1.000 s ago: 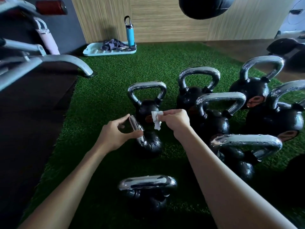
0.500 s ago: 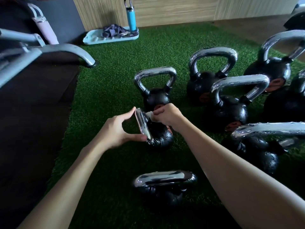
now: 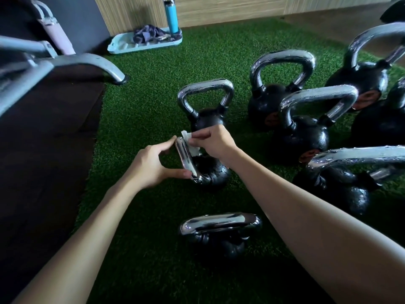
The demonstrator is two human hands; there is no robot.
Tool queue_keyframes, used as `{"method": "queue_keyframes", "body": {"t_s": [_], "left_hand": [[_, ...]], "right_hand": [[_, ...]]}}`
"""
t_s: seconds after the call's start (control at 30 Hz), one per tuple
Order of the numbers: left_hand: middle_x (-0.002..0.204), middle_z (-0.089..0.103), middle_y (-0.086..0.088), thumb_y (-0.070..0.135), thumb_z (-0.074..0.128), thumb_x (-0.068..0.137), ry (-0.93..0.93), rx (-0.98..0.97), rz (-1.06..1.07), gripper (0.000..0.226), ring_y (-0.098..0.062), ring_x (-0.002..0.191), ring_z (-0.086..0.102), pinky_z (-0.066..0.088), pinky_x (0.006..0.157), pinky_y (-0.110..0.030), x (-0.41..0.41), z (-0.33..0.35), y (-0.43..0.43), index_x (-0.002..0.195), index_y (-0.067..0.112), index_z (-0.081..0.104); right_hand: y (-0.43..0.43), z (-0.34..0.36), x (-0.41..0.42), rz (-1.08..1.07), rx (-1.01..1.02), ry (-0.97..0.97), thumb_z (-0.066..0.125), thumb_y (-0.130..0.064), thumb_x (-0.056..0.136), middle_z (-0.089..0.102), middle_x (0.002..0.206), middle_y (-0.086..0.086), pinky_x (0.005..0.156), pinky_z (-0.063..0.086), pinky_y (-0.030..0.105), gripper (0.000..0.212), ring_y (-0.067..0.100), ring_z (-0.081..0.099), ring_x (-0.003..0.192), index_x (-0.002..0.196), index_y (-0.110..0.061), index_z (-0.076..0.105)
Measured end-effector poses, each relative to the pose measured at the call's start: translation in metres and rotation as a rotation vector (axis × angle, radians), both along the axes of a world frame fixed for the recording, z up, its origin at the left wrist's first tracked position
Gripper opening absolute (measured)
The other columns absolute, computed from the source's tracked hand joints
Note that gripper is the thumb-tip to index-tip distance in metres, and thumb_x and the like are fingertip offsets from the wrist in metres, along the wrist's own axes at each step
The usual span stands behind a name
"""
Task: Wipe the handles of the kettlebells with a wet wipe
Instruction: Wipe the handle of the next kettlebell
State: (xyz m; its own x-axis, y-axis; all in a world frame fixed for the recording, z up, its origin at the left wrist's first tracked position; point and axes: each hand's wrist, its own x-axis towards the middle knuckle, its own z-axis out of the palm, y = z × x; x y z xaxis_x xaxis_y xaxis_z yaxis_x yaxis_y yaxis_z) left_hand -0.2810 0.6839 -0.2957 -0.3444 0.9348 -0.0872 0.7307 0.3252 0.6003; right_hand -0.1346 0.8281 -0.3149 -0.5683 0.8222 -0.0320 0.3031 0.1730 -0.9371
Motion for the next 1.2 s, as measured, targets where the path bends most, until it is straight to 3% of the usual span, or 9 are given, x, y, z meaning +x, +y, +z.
{"method": "queue_keyframes", "body": {"t_s": [0.1, 0.2, 0.33, 0.5, 0.63, 0.77, 0.9, 1.13, 1.2], "left_hand": [[0.156, 0.045, 0.000, 0.071, 0.084, 0.041, 0.003, 0.002, 0.000, 0.128, -0.013, 0.143, 0.041, 0.033, 0.103, -0.024, 0.002, 0.000, 0.002, 0.155, 0.038, 0.035], [0.152, 0.051, 0.002, 0.065, 0.086, 0.042, -0.027, -0.004, 0.034, 0.125, -0.013, 0.140, 0.045, 0.033, 0.099, -0.022, 0.002, 0.001, 0.003, 0.154, 0.039, 0.036], [0.146, 0.056, 0.006, 0.074, 0.085, 0.041, -0.082, 0.010, 0.001, 0.130, -0.001, 0.126, 0.053, 0.037, 0.100, -0.025, 0.001, 0.002, 0.000, 0.155, 0.035, 0.037], [0.140, 0.059, 0.009, 0.076, 0.085, 0.039, -0.108, 0.015, -0.004, 0.131, 0.002, 0.120, 0.055, 0.041, 0.099, -0.026, 0.002, 0.003, -0.003, 0.154, 0.033, 0.039], [0.132, 0.064, 0.004, 0.080, 0.083, 0.030, -0.120, 0.009, 0.037, 0.135, 0.001, 0.120, 0.056, 0.042, 0.087, -0.017, -0.005, -0.001, -0.001, 0.151, 0.040, 0.042], [0.122, 0.066, 0.004, 0.087, 0.081, 0.025, -0.138, -0.022, 0.078, 0.134, -0.002, 0.120, 0.057, 0.049, 0.102, -0.036, -0.014, -0.007, -0.004, 0.148, 0.051, 0.041], [0.124, 0.066, 0.007, 0.086, 0.083, 0.026, -0.142, -0.039, 0.083, 0.133, -0.005, 0.121, 0.058, 0.048, 0.106, -0.045, -0.018, -0.010, -0.003, 0.147, 0.052, 0.041], [0.133, 0.062, 0.011, 0.079, 0.088, 0.036, -0.163, -0.020, 0.012, 0.128, 0.000, 0.124, 0.056, 0.048, 0.107, -0.045, -0.019, -0.011, -0.006, 0.150, 0.051, 0.037], [0.129, 0.064, 0.013, 0.079, 0.088, 0.035, -0.142, -0.025, 0.006, 0.127, -0.002, 0.125, 0.056, 0.047, 0.108, -0.046, -0.019, -0.011, -0.006, 0.148, 0.054, 0.037]], "right_hand": [[-0.002, 0.005, 0.011, 0.081, -0.028, 0.028, 0.087, -0.026, 0.077, 0.078, 0.088, -0.007, 0.086, 0.059, 0.029, 0.026, 0.011, 0.073, 0.086, 0.102, -0.025, 0.080], [-0.006, 0.016, 0.031, 0.242, -0.035, 0.012, 0.087, -0.019, 0.076, 0.079, 0.089, -0.001, 0.092, 0.057, 0.036, 0.022, 0.012, 0.071, 0.085, 0.097, -0.022, 0.081], [-0.012, 0.036, 0.044, 0.419, 0.021, -0.109, 0.089, -0.012, 0.072, 0.077, 0.087, 0.001, 0.073, 0.053, 0.019, 0.025, 0.006, 0.066, 0.076, 0.096, -0.013, 0.082], [-0.023, 0.040, 0.039, 0.249, 0.188, -0.115, 0.090, -0.020, 0.072, 0.068, 0.064, -0.019, 0.053, 0.037, 0.002, 0.022, -0.014, 0.056, 0.053, 0.093, -0.021, 0.082], [-0.035, 0.030, 0.055, 0.253, 0.217, -0.171, 0.092, -0.021, 0.068, 0.072, 0.070, -0.015, 0.058, 0.042, 0.002, 0.022, -0.013, 0.059, 0.059, 0.087, -0.026, 0.082], [-0.042, 0.012, 0.068, 0.207, 0.170, -0.284, 0.091, -0.019, 0.069, 0.065, 0.063, -0.017, 0.048, 0.038, 0.003, 0.019, -0.008, 0.055, 0.053, 0.087, -0.021, 0.082], [-0.046, 0.009, 0.063, 0.165, 0.166, -0.160, 0.090, -0.020, 0.071, 0.069, 0.071, -0.016, 0.058, 0.040, 0.001, 0.023, -0.018, 0.056, 0.058, 0.092, -0.022, 0.082], [-0.043, 0.002, 0.058, 0.212, 0.289, -0.272, 0.086, -0.015, 0.075, 0.078, 0.090, 0.000, 0.061, 0.041, -0.002, 0.023, 0.000, 0.062, 0.070, 0.097, -0.016, 0.082], [-0.038, 0.006, 0.051, 0.251, 0.361, -0.290, 0.084, -0.009, 0.076, 0.078, 0.090, 0.002, 0.061, 0.039, -0.003, 0.020, -0.002, 0.058, 0.067, 0.095, -0.013, 0.082]]}}
